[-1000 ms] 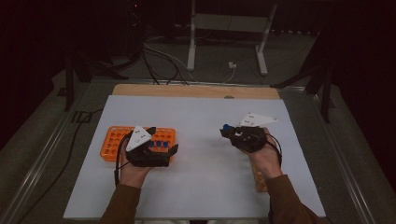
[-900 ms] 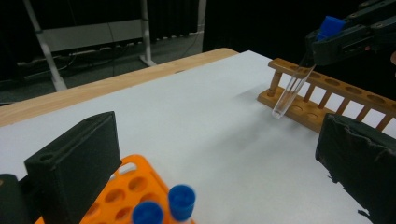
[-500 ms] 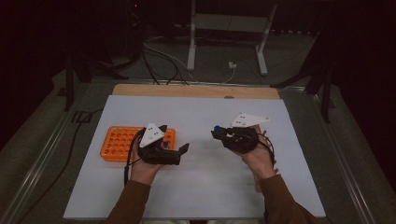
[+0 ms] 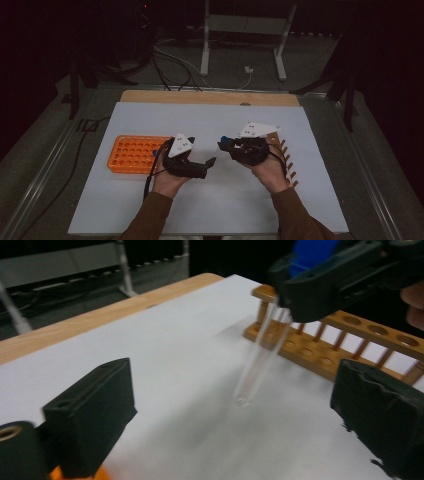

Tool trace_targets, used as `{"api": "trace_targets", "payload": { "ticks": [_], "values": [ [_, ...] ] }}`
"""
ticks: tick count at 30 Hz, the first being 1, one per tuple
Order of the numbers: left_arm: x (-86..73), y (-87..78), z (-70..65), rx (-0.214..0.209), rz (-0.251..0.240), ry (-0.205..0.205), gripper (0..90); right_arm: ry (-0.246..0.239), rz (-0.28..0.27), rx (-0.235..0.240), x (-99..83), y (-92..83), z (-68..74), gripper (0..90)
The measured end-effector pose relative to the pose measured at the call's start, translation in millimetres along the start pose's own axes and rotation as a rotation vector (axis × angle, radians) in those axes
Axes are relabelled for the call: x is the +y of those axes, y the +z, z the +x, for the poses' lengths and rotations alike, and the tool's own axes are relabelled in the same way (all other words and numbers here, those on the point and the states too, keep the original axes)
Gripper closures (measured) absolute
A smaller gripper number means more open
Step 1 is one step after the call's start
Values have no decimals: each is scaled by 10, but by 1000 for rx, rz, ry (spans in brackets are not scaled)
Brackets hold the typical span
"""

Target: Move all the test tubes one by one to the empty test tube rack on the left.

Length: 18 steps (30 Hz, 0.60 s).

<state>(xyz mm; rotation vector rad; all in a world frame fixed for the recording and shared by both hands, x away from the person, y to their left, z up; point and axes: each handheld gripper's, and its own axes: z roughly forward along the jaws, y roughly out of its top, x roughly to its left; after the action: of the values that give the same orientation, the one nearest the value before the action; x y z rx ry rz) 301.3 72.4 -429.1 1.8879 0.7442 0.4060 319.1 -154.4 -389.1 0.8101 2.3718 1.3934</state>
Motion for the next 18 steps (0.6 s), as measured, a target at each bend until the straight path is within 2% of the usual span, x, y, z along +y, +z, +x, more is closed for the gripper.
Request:
{"api": "trace_targets", "payload": {
  "ticks": [4,10,12,18],
  "values": [
    [11,40,-31,-13,3,25,196,0,3,6,2,17,17,767],
    [11,91,-65,-28,15,69,494,1,-4,26,12,42,45,767],
    [17,104,-78,-33,24,88,562,-1,-3,31,17,52,57,767],
    [29,96,-97,-20,11,107,693,-3,2,40,21,67,80,767]
  ]
}}
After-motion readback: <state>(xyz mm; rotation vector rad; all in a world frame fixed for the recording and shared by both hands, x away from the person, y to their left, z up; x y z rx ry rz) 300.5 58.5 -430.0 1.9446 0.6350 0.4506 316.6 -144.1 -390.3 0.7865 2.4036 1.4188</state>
